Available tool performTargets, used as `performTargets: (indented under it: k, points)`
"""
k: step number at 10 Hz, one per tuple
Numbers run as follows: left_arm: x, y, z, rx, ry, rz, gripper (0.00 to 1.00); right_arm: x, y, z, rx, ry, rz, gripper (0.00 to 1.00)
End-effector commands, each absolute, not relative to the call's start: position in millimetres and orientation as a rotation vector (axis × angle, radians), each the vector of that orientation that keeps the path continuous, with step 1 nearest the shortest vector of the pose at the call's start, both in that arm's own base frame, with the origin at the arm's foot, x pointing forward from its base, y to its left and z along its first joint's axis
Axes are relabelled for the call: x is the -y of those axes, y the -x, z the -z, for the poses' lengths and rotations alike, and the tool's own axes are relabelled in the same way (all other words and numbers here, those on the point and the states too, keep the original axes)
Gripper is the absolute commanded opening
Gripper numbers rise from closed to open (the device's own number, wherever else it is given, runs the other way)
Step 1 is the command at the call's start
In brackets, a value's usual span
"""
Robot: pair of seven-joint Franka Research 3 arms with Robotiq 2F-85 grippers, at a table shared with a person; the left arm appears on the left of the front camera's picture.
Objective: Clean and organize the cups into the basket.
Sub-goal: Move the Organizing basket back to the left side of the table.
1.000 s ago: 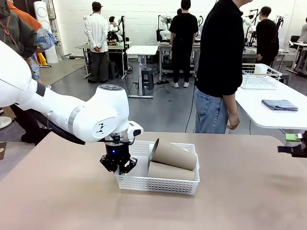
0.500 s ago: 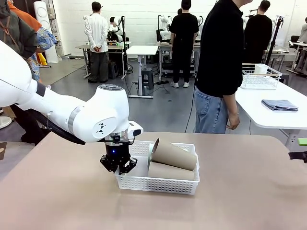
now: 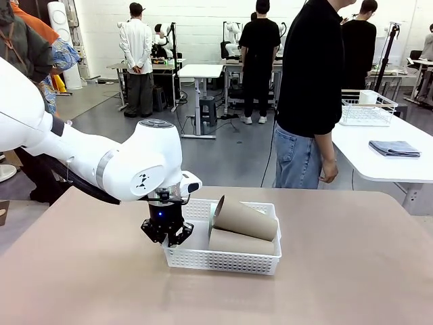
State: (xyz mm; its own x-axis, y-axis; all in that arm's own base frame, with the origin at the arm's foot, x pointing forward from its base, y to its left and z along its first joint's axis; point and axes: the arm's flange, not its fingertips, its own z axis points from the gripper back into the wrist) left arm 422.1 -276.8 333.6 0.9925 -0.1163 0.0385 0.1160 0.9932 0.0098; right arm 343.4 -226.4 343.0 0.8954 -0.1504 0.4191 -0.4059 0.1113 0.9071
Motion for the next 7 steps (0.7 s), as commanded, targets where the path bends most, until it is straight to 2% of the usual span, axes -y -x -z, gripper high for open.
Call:
performTargets:
  k: [1,7]
  points:
    - [277.1,-418.3,-330.0,0.034,-0.016,0.117,0.0,234.2,-329.7,-337.9,0.477,-1.452,-0.22,1.0]
    - [277.1,-418.3,-330.0,0.034,-0.016,0.117,0.0,237.7,-330.1,-339.1,0.479,-1.444,-0.208,1.0]
